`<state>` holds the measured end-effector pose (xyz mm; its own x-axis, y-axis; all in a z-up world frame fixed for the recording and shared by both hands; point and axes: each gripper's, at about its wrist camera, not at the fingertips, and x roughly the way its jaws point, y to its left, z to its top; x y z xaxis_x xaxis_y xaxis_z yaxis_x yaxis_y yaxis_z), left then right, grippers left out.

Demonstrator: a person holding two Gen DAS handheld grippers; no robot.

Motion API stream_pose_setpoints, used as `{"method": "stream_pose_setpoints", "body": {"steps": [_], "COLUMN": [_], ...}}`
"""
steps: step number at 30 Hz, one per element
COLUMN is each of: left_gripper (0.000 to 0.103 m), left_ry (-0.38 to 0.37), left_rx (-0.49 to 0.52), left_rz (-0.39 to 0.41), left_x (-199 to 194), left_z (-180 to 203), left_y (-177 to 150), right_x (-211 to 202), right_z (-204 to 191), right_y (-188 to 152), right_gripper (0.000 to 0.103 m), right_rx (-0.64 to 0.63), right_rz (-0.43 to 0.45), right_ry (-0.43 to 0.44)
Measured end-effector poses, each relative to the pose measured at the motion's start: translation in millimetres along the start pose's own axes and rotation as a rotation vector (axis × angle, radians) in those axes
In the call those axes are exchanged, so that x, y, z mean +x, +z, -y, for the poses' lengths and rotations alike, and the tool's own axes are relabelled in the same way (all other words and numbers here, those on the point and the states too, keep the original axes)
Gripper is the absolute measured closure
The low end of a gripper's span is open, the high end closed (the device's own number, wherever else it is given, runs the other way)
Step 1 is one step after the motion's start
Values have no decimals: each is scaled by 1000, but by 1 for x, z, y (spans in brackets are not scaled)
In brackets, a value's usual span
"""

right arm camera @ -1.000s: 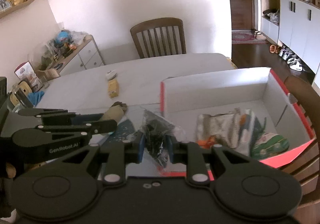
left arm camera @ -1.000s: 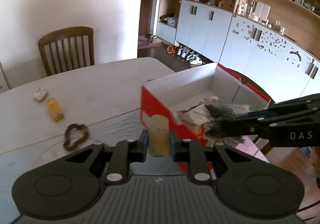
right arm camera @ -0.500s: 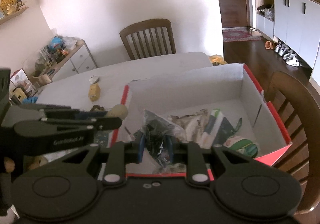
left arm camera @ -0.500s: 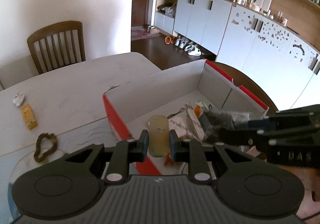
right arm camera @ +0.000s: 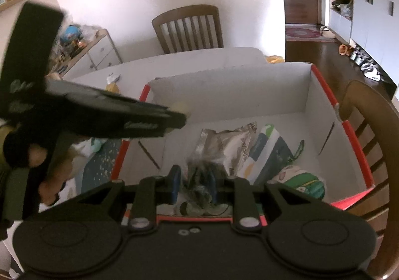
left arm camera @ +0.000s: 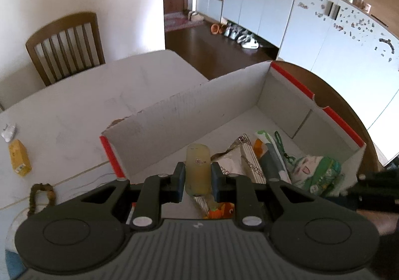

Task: Organize objects
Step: 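Carry cylinder and black bag over the shoebox with both tools, then open both tools to drop cylinder and bag into the shoebox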

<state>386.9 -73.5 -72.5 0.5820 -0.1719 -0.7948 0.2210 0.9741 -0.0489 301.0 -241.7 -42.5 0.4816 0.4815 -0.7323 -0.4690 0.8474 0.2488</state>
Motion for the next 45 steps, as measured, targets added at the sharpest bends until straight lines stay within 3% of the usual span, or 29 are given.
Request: {"method": "stream_pose_setpoints", "body": {"steps": [15,24,33,39,45], "left_gripper": [82,81,81,81,81], "left_ry": [20,22,2,29,5], "left_rx": [56,71,51,43,-16], "left_rz": [-177,-183,-84,0,56], "left_x": [55,50,4,-29,-57], "left_z": [16,22,23,18,5], "left_y": [3,-4,-9,-12,-20], "right_x": [-3,-10,-18,-27,-33], "right_z": [3,11,13,10,3], "right_y": [-2,0,1,4,6], "right_gripper": [76,74,73,73,68], "right_rx": [-30,-24,-24,-33,-46], "right_rz": [-20,-7,5,29,49], "right_ry": [10,8,3,4,2]}}
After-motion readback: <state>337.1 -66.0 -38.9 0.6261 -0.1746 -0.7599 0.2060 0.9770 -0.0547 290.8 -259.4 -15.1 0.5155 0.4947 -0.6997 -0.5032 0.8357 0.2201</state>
